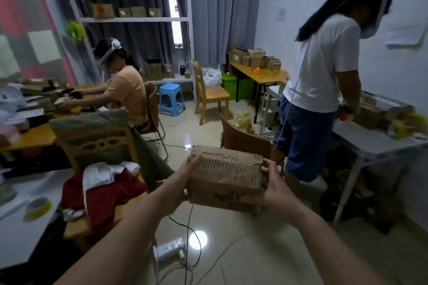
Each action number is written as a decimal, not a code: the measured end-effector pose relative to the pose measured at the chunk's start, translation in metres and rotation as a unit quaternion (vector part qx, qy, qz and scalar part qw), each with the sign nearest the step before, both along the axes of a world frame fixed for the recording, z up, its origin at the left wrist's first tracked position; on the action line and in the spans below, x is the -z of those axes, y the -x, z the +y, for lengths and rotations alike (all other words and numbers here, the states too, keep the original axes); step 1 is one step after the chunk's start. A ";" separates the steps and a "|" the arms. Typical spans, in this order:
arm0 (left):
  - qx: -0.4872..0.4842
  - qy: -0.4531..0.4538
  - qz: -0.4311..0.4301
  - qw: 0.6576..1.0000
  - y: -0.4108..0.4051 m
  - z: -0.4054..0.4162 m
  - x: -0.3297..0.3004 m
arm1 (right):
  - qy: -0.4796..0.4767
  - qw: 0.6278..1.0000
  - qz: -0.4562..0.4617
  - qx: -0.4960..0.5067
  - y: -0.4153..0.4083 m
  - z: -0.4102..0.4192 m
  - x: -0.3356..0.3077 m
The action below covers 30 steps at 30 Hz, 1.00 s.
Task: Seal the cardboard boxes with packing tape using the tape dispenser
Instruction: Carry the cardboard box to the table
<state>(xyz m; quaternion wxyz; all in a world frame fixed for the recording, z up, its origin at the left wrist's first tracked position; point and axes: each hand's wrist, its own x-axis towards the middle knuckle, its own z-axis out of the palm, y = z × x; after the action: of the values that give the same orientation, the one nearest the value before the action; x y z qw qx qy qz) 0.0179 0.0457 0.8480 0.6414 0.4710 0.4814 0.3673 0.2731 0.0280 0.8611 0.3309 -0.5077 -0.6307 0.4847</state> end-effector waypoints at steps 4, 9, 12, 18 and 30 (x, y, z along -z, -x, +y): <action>-0.067 0.105 -0.057 0.991 0.000 0.034 0.031 | 0.000 1.000 0.006 -0.011 -0.001 0.024 0.017; -0.058 0.135 -0.048 0.988 -0.001 0.092 0.047 | 0.032 0.999 -0.009 -0.022 -0.001 0.088 0.032; -0.065 0.110 -0.069 0.989 0.001 0.150 0.045 | 0.046 0.998 0.000 -0.036 0.007 0.150 0.035; -0.116 0.131 -0.046 0.984 0.017 0.289 0.035 | 0.117 0.986 0.113 -0.027 0.043 0.298 0.029; -0.135 0.098 -0.019 0.986 0.053 0.472 0.041 | 0.112 0.987 0.107 0.048 0.092 0.500 0.046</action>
<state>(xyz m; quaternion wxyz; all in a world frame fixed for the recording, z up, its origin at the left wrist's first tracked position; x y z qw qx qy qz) -0.0354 0.5173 0.8070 0.6381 0.3294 0.5620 0.4104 0.1810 0.5282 0.8147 0.3603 -0.5163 -0.5081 0.5878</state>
